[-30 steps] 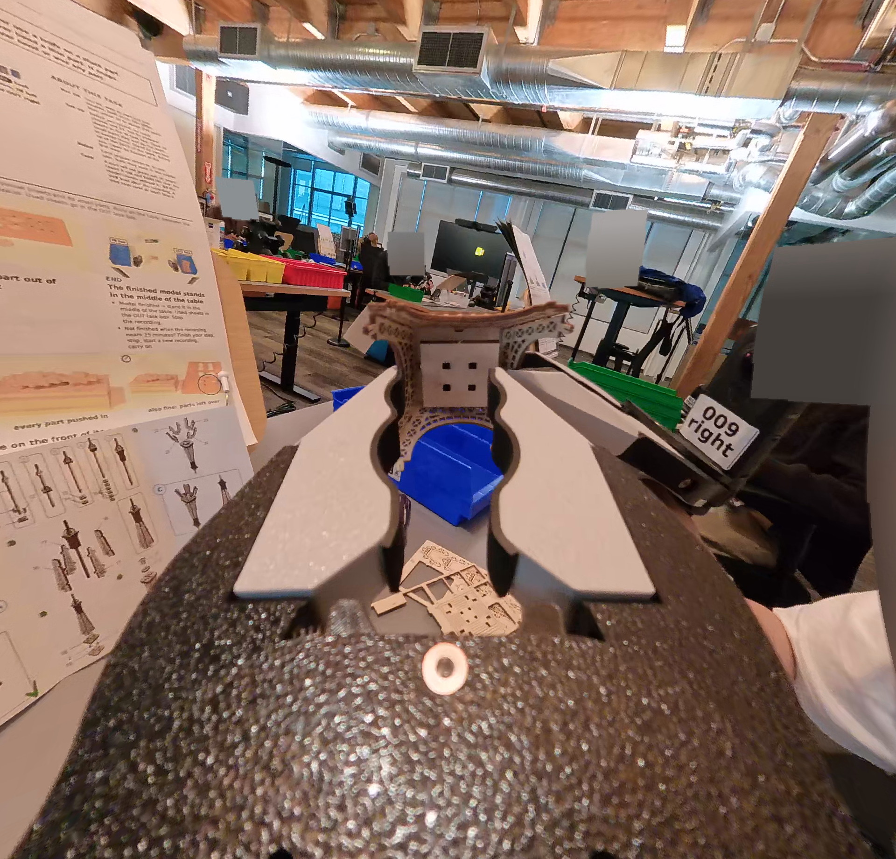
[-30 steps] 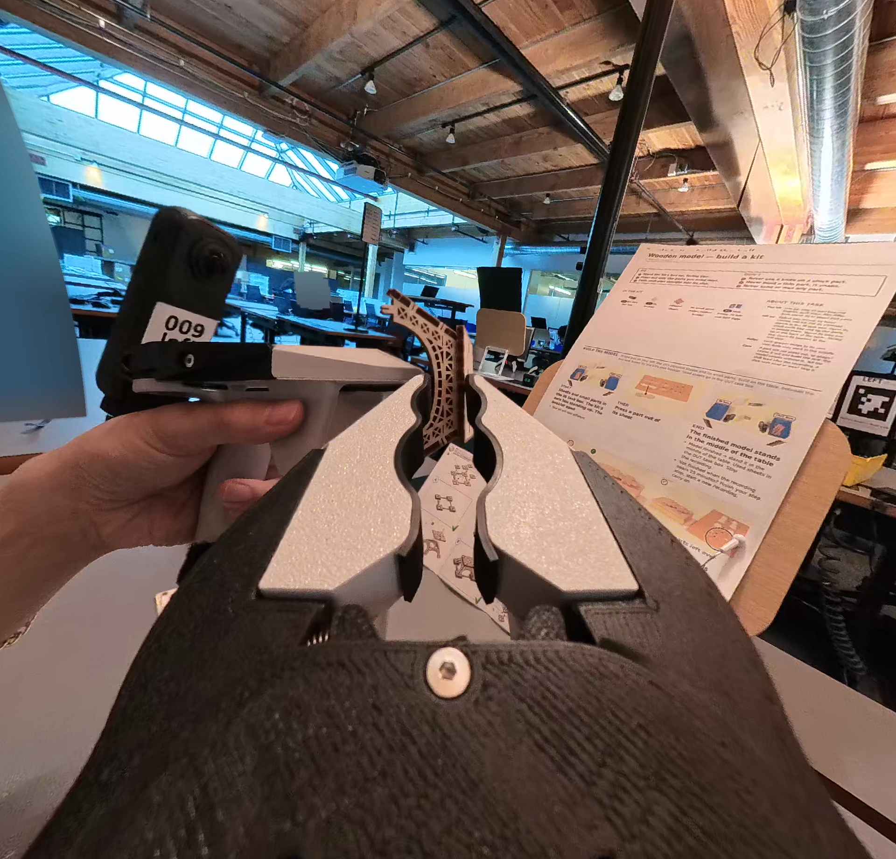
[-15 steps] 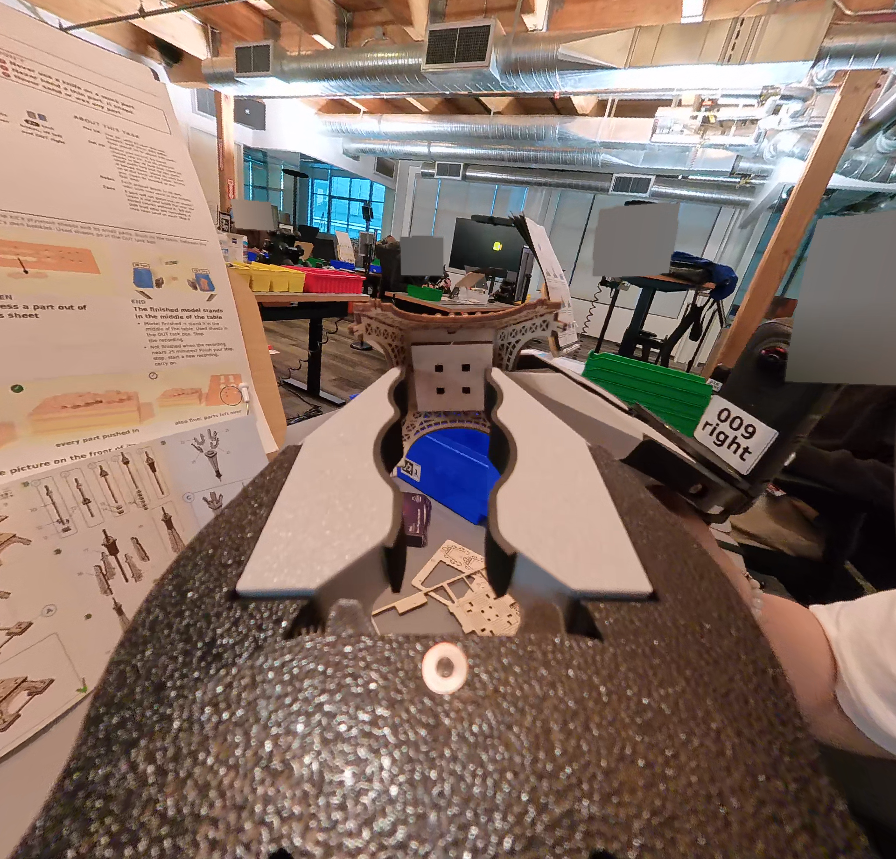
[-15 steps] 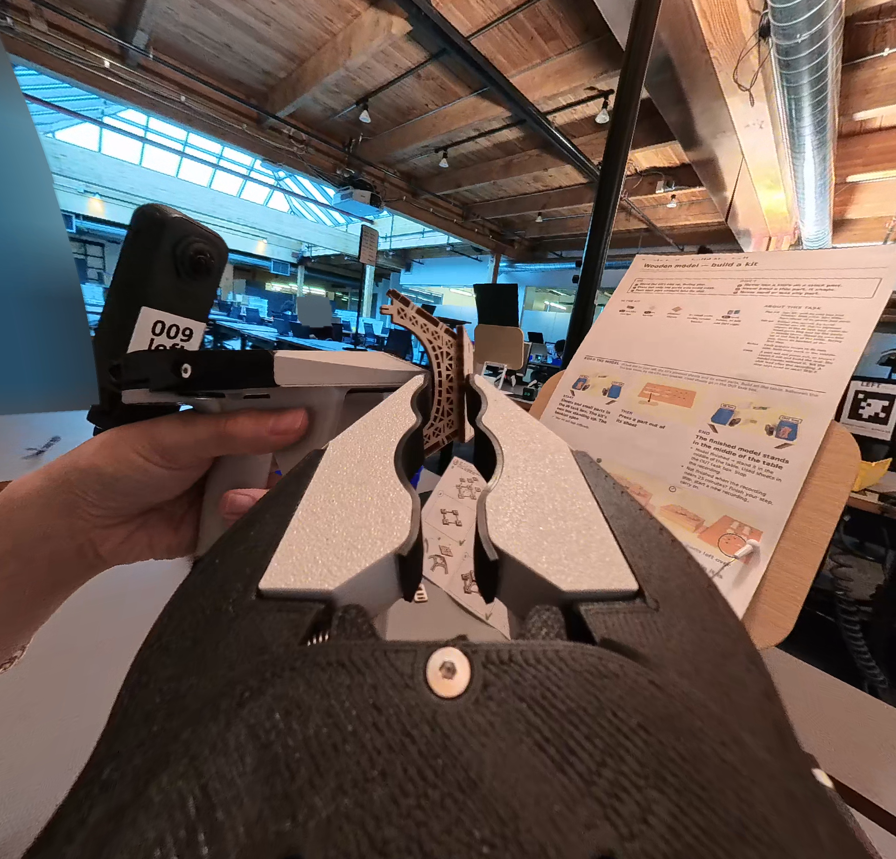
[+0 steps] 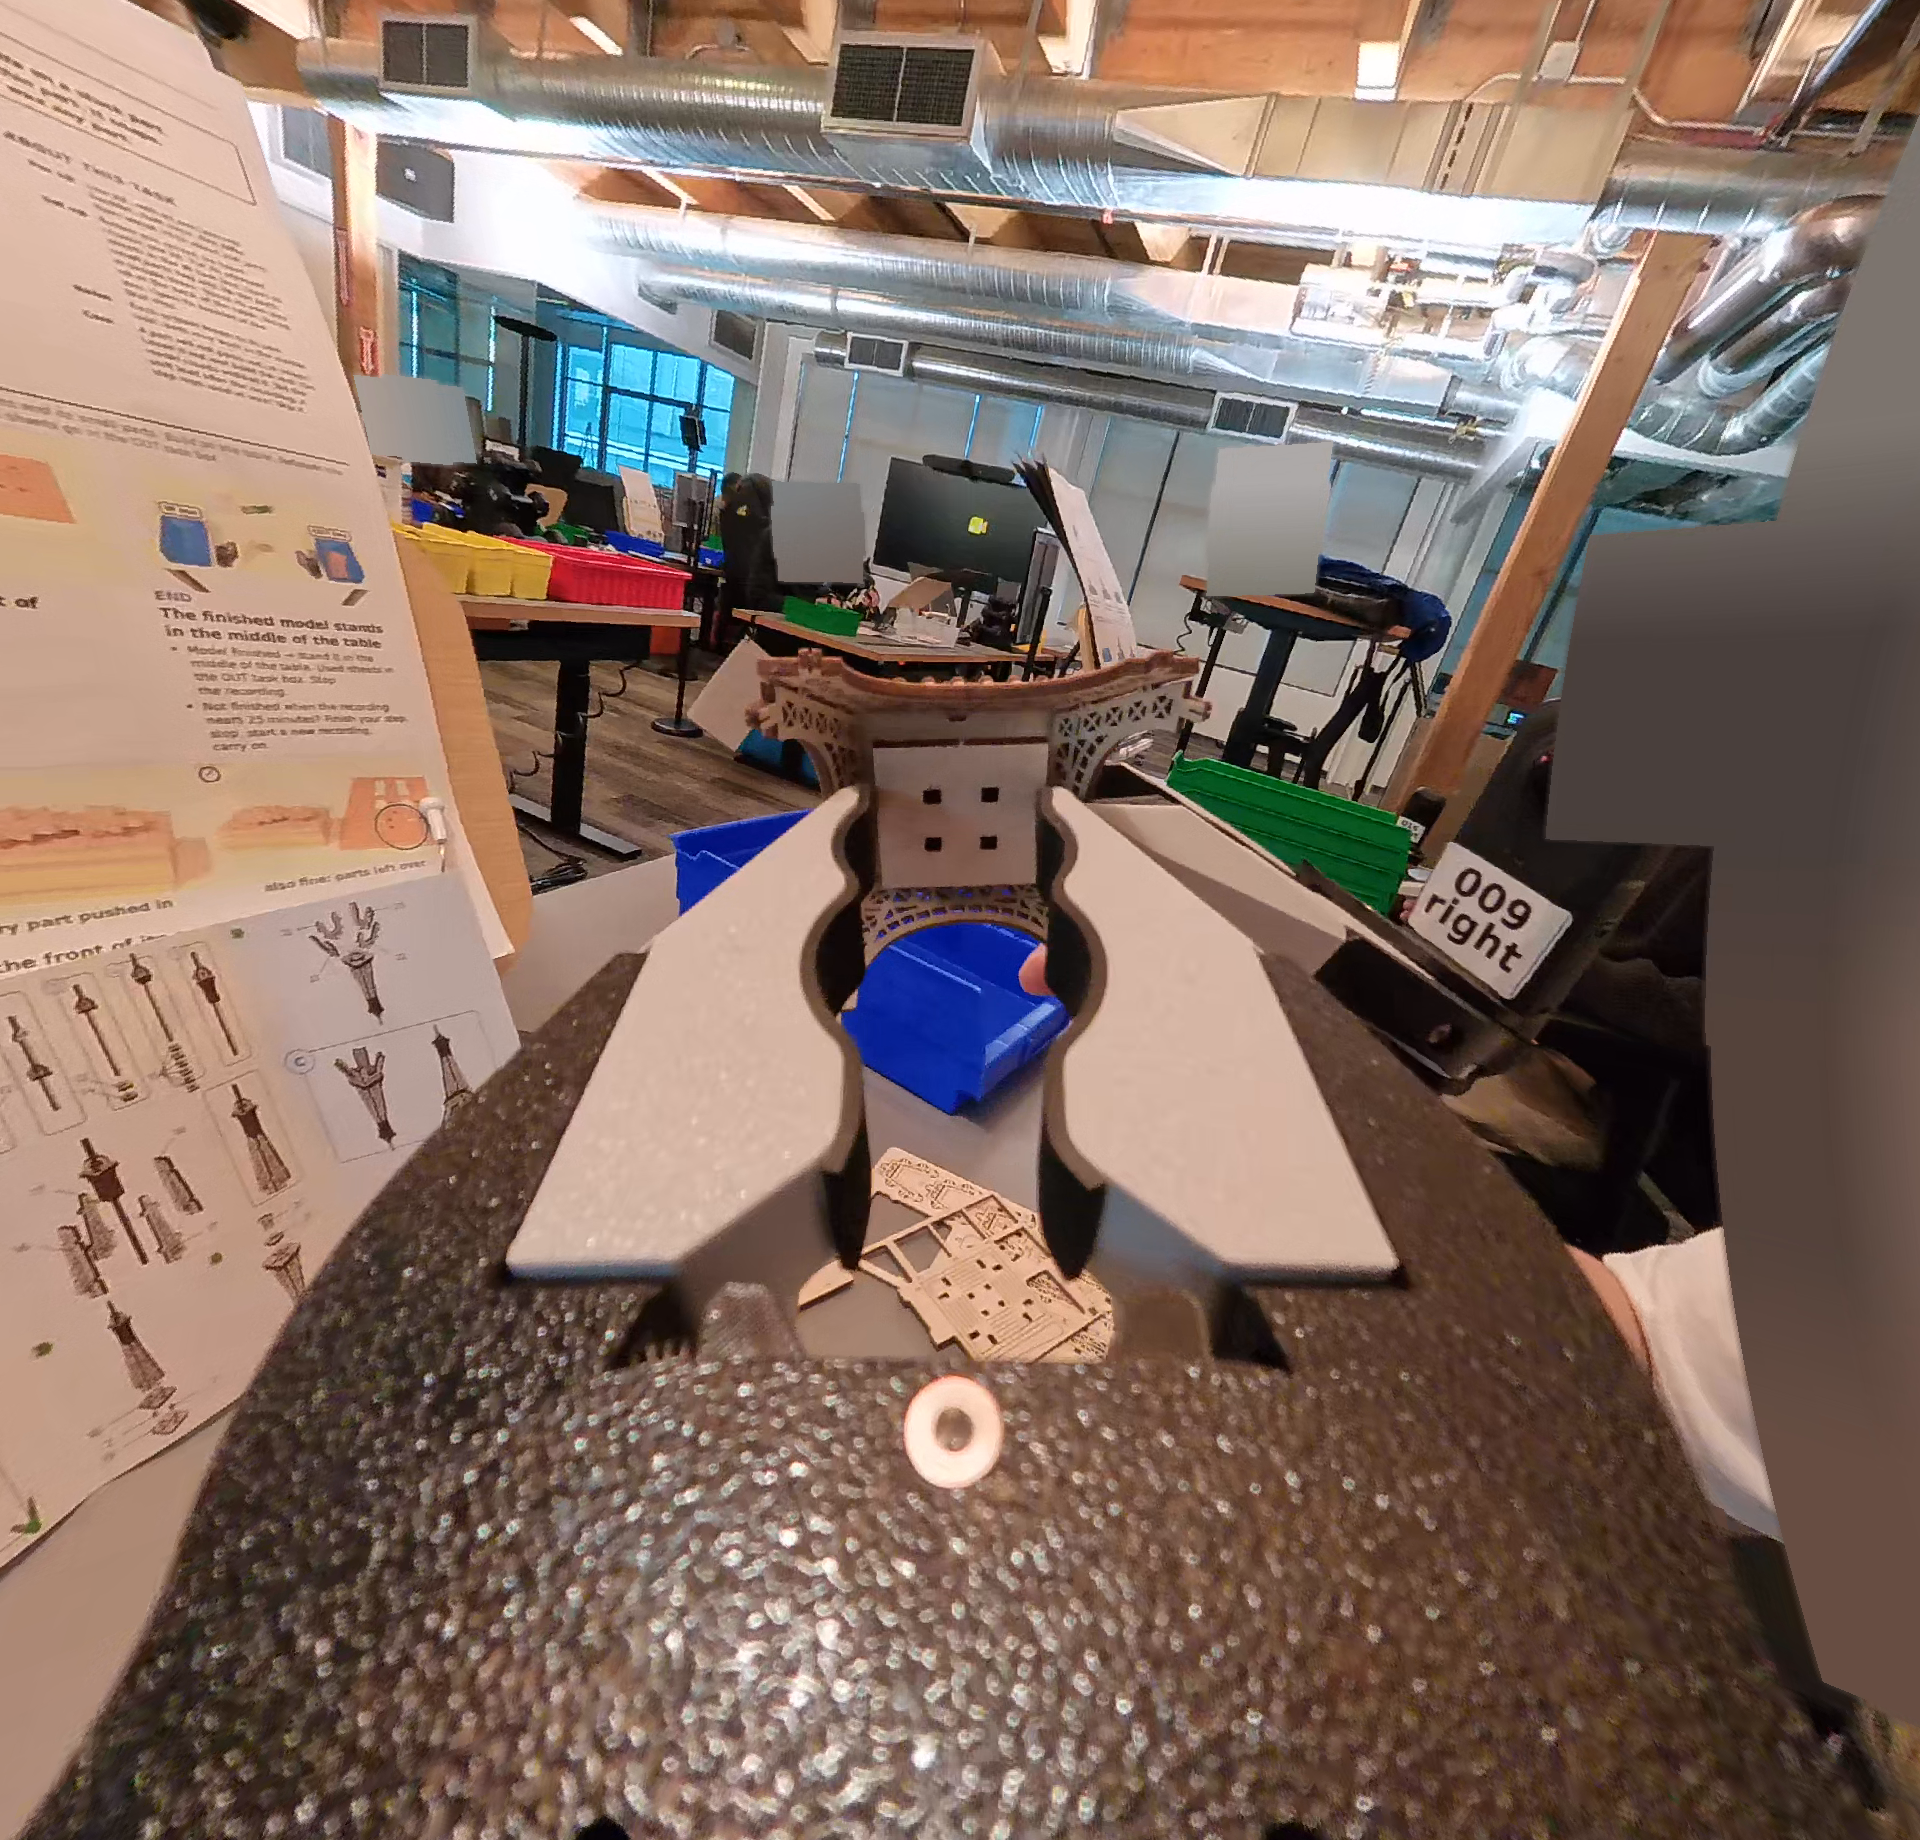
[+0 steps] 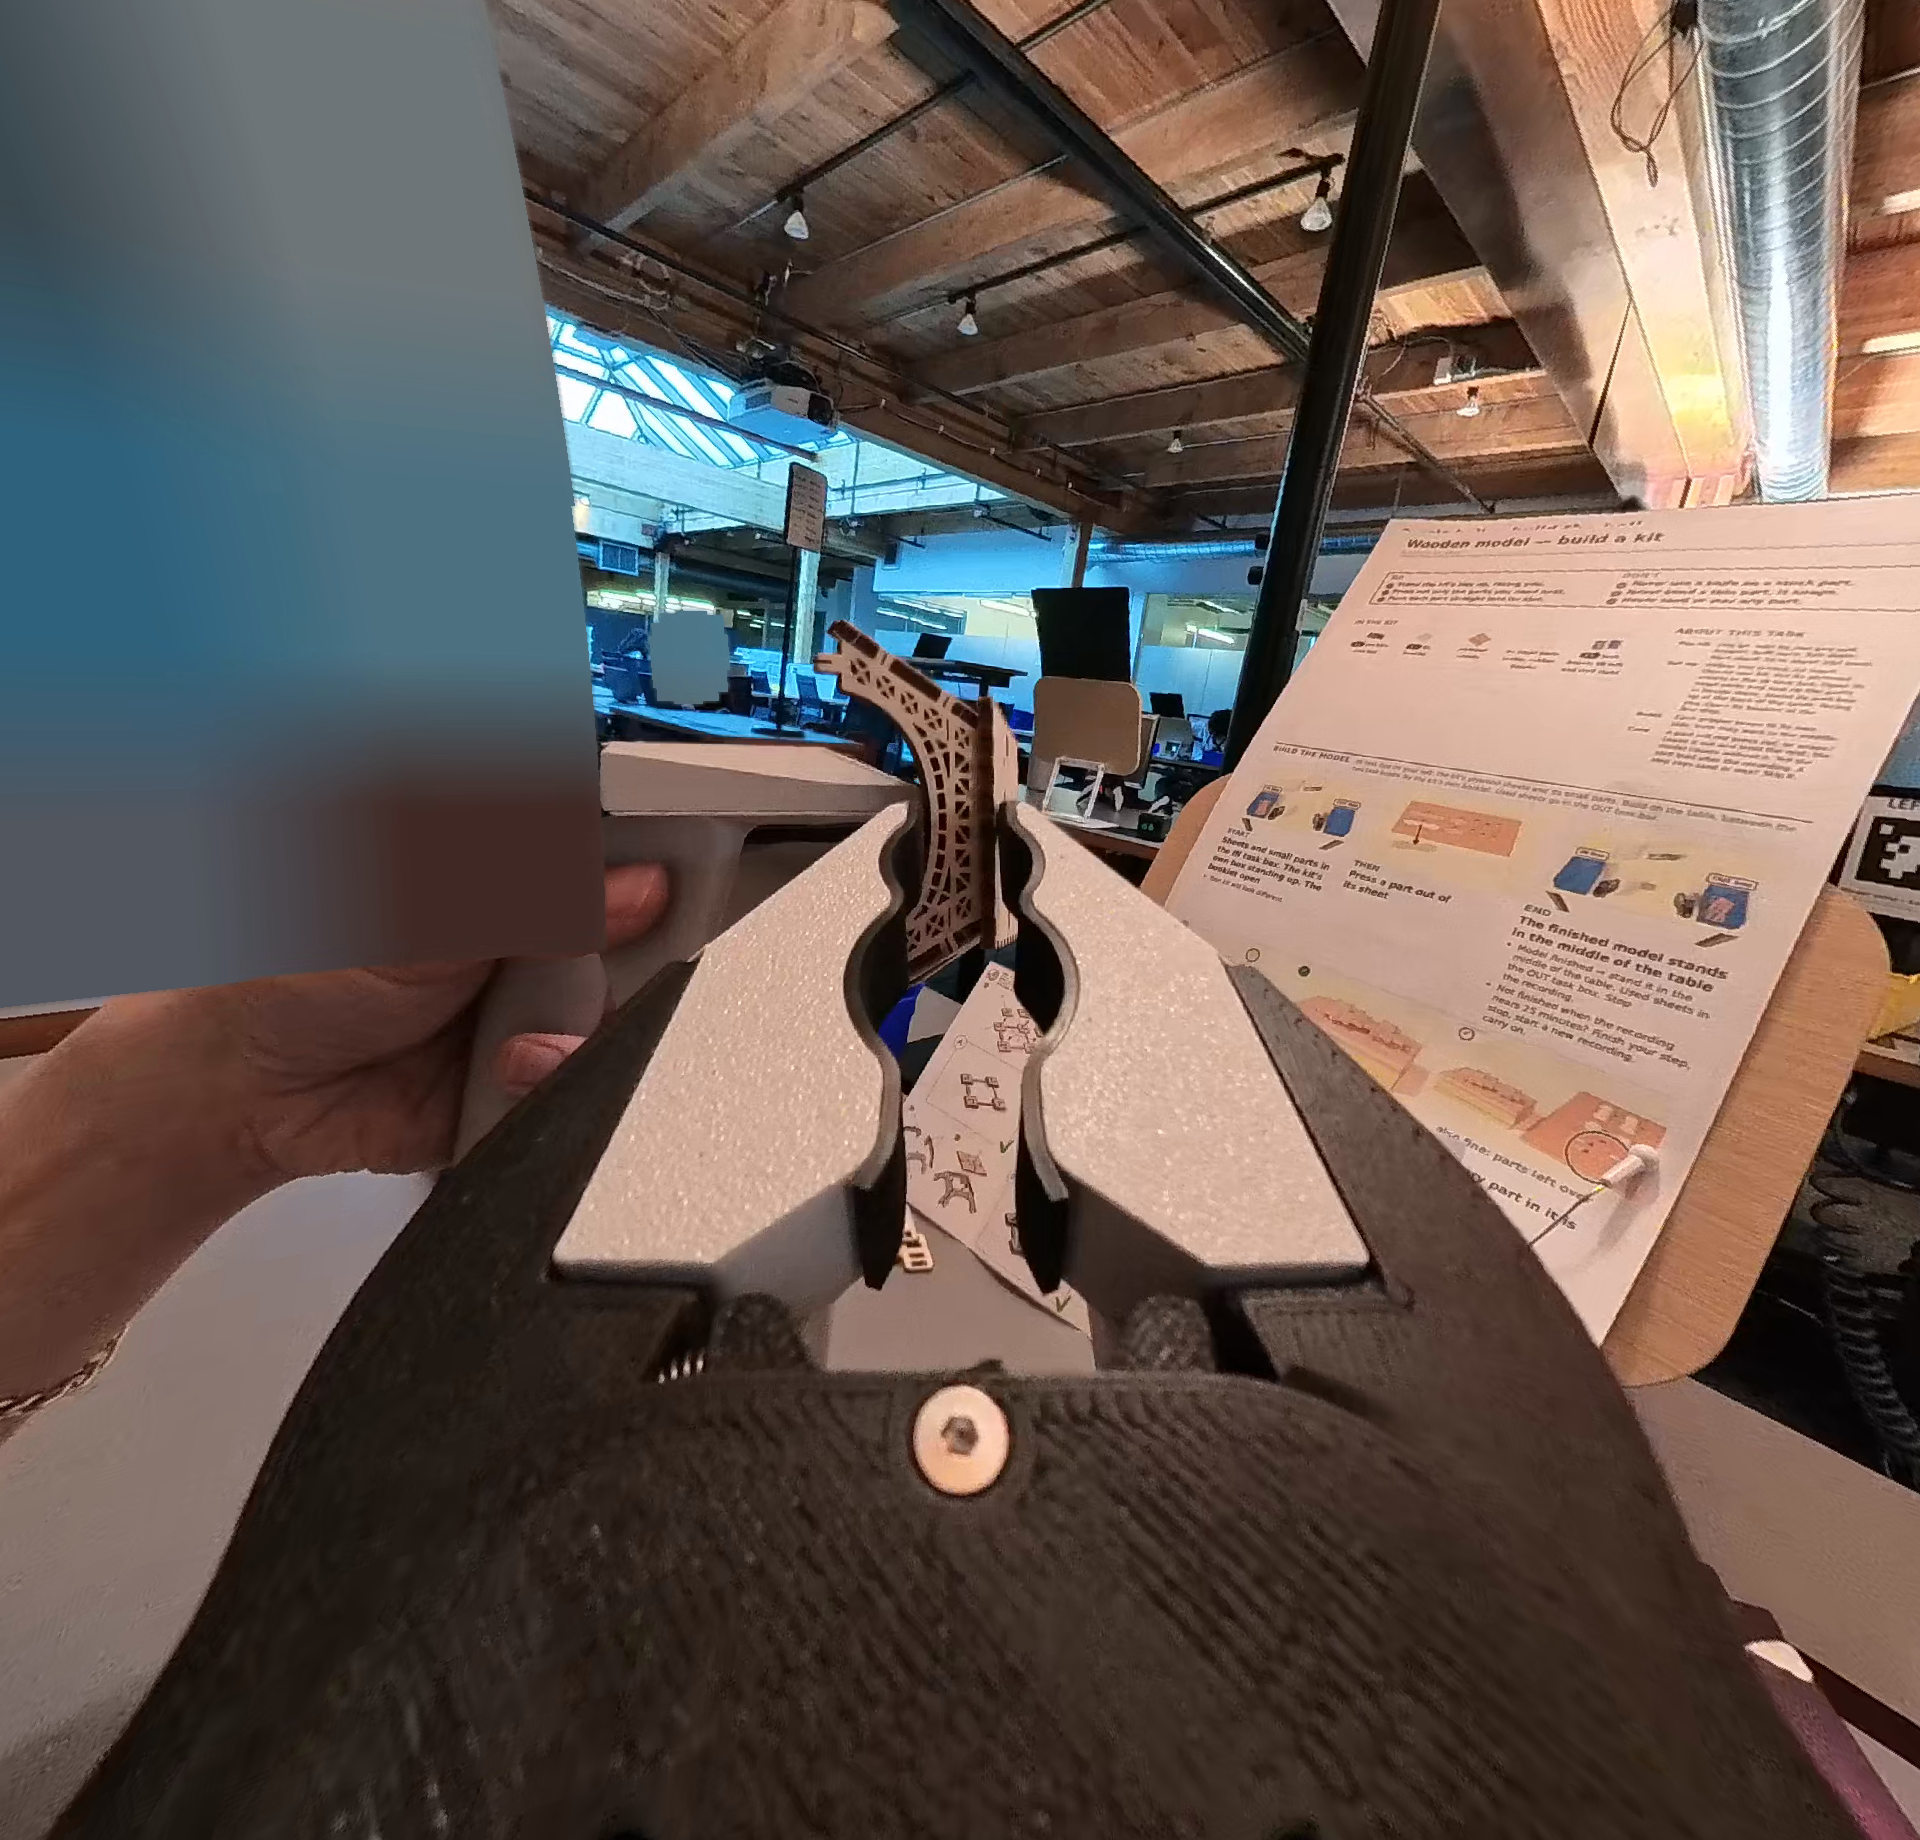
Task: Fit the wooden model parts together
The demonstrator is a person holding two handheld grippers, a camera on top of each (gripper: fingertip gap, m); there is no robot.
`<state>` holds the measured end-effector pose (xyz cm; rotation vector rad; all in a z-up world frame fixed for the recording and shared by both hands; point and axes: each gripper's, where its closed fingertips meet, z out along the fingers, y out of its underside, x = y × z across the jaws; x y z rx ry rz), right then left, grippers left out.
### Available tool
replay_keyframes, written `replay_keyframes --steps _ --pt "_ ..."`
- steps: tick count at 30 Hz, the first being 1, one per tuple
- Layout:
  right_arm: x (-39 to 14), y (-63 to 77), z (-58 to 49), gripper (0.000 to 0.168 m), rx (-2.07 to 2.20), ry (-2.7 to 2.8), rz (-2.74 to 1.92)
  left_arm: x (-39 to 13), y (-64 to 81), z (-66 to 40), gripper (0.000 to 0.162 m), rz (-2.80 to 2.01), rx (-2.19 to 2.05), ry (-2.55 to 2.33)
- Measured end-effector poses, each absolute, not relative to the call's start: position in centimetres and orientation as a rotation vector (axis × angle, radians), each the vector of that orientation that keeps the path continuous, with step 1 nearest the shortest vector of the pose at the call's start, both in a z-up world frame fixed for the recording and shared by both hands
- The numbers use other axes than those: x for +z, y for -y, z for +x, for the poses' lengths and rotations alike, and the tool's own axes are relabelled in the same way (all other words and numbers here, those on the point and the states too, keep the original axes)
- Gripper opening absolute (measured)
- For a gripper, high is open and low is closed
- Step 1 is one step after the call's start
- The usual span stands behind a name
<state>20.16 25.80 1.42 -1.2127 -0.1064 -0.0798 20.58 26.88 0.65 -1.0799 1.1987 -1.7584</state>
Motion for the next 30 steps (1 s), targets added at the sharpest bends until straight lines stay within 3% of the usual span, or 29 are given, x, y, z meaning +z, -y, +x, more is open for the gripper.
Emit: replay_keyframes --steps 10,30 --pt "1.25 -25.88 19.83 0.011 -0.047 0.151 -1.229 0.38 -26.93 20.44 0.029 -1.081 -1.852 -1.23" --pt "0.68 -26.26 19.76 0.012 0.254 0.064 -1.235 0.53 -27.47 20.52 0.029 -1.025 -1.543 -1.226"
